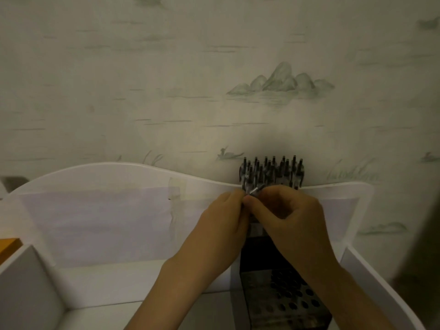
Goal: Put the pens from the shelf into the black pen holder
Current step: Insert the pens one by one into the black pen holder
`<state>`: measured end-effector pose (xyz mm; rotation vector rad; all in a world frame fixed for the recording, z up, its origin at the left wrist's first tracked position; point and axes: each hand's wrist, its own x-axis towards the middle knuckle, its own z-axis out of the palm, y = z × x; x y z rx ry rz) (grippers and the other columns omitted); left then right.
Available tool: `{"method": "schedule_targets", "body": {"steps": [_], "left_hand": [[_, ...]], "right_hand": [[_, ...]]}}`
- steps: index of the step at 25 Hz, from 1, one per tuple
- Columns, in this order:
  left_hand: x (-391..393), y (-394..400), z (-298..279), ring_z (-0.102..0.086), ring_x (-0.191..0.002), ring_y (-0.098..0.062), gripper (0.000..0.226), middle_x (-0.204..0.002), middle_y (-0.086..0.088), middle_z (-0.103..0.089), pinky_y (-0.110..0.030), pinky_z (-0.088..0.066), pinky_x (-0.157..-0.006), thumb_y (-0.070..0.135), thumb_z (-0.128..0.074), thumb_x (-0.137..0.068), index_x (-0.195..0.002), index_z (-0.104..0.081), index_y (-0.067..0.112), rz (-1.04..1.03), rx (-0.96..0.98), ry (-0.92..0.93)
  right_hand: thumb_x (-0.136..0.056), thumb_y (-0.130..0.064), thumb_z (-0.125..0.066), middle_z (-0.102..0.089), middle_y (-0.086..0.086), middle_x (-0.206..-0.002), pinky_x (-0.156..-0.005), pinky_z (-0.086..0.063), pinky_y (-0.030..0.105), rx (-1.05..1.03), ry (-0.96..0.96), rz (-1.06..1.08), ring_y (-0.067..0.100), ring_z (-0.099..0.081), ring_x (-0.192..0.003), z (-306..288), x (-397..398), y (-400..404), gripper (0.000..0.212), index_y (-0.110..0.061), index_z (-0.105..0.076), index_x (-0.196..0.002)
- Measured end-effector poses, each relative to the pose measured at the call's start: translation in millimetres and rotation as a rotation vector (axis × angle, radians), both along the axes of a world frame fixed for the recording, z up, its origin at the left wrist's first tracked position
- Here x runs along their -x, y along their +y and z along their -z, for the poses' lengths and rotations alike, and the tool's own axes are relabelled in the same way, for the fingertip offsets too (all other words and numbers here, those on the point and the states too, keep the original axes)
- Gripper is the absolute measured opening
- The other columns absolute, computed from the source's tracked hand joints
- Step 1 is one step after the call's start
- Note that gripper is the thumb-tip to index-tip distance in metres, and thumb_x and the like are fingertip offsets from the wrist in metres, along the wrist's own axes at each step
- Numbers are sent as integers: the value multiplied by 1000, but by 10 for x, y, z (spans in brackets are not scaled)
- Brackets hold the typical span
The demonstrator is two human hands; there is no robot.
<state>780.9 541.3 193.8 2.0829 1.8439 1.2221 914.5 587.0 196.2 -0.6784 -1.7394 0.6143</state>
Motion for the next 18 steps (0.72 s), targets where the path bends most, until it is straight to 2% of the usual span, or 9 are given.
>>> {"method": "schedule_targets", "body": {"steps": [2, 4, 5, 6, 8, 10, 12, 14, 18], "left_hand": [[-19, 16, 11, -55, -82, -11, 12, -92, 2, -58, -29, -48, -76, 20, -42, -100, -97, -53, 21, -7, -36, 25], [-17, -6, 0, -52, -82, -9, 13, -93, 5, -55, -26, -46, -75, 26, -42, -100, -104, -55, 22, -34, -48, 59], [6, -26, -2, -51, -86, -8, 15, -96, 7, -54, -25, -46, -77, 29, -44, -99, -109, -55, 24, -62, -57, 78], [45, -48, -2, -51, -92, -7, 21, -101, 9, -53, -23, -45, -81, 32, -46, -98, -117, -53, 27, -96, -69, 95], [145, -92, 9, -48, -113, -6, 41, -121, 12, -51, -17, -39, -94, 39, -50, -95, -134, -43, 30, -162, -78, 137], [220, -124, 16, -37, -130, -4, 63, -141, 15, -40, -14, -29, -103, 47, -51, -93, -148, -26, 33, -178, -51, 180], [235, -139, 16, -30, -136, -1, 73, -150, 17, -31, -15, -24, -108, 52, -52, -90, -151, -15, 35, -161, -40, 201], [225, -147, 22, -26, -138, 0, 76, -152, 18, -28, -15, -22, -110, 53, -54, -89, -151, -14, 36, -156, -58, 212], [216, -165, 39, -25, -139, -1, 77, -153, 18, -27, -21, -25, -114, 55, -56, -87, -150, -16, 38, -175, -80, 222]], "right_hand": [[-77, -35, -71, -74, -10, -79, -72, -58, 22, 94, 62, -53, 4, -70, -75, -17, 0, 39, 22, -18, -74, -90], [-82, -19, -71, -75, -7, -79, -72, -58, 23, 183, 169, -100, 8, -71, -76, -88, -59, 74, 6, -19, -73, -88], [-84, -13, -69, -76, -5, -80, -72, -58, 24, 221, 245, -101, 11, -72, -77, -147, -112, 96, 7, -18, -73, -88], [-85, -10, -67, -76, -3, -81, -72, -59, 25, 236, 319, -91, 14, -73, -77, -221, -176, 126, 8, -15, -72, -90], [-87, -7, -65, -76, 0, -80, -71, -58, 25, 132, 364, 0, 16, -73, -75, -371, -327, 196, 9, -9, -71, -95], [-89, -9, -65, -74, -3, -79, -72, -57, 22, -65, 239, 145, 11, -72, -75, -470, -432, 261, 11, -10, -70, -98], [-90, -14, -64, -71, -5, -82, -73, -55, 16, -196, 76, 246, 8, -70, -75, -494, -455, 314, 12, -12, -70, -101], [-90, -16, -64, -69, -4, -79, -70, -52, 9, -246, -20, 298, 5, -68, -73, -467, -430, 368, 14, -11, -70, -101], [-90, -16, -64, -69, -3, -77, -67, -48, 4, -266, -65, 298, 0, -65, -70, -419, -381, 438, 15, -9, -71, -101]]}}
